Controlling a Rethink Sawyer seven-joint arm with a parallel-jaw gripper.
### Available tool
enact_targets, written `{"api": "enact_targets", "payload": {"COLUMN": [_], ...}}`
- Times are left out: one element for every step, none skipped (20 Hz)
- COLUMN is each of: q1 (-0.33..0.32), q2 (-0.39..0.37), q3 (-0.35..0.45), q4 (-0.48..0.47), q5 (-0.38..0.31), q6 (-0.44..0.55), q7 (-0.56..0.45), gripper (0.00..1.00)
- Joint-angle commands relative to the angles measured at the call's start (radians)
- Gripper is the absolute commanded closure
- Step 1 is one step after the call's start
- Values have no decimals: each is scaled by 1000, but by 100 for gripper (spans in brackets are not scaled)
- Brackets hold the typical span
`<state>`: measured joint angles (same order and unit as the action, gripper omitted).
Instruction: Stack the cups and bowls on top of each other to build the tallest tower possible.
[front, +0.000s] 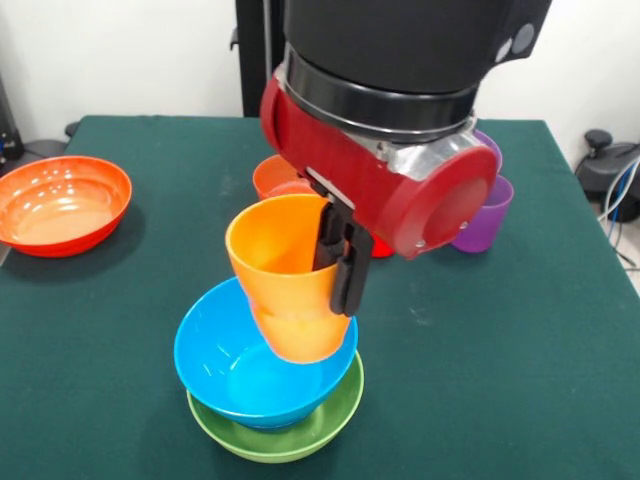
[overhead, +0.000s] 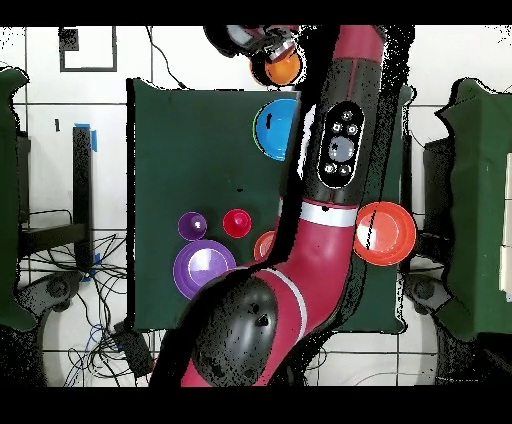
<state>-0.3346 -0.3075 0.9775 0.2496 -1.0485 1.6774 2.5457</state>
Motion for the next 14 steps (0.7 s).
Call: {"api": "enact_targets", "payload": {"q1": [0, -2, -3, -4, -4, -3, -1, -2, -1, -3, -4, -7, -11, -14], "q2": [-28, -28, -30, -31, -32, -30, -27, -27, -27, -28, -30, -34, -37, -41], "q3": [-106, -110, -118, -126, -132, -134, -136, -144, -147, -155, -159, -169, -180, -191], "q4": [171, 175, 180, 186, 189, 185, 180, 185, 185, 192, 195, 209, 223, 236], "q5": [50, 56, 63, 70, 76, 76, 76, 80, 81, 87, 91, 101, 111, 120], "q6": [-56, -62, -67, -71, -75, -76, -77, -82, -83, -89, -89, -97, -107, -118], "q7": [-46, -53, -54, -57, -58, -64, -70, -72, -73, -70, -72, -75, -76, -77], "gripper": [100, 100, 100, 100, 100, 100, 100, 100, 100, 100, 100, 100, 100, 100]}}
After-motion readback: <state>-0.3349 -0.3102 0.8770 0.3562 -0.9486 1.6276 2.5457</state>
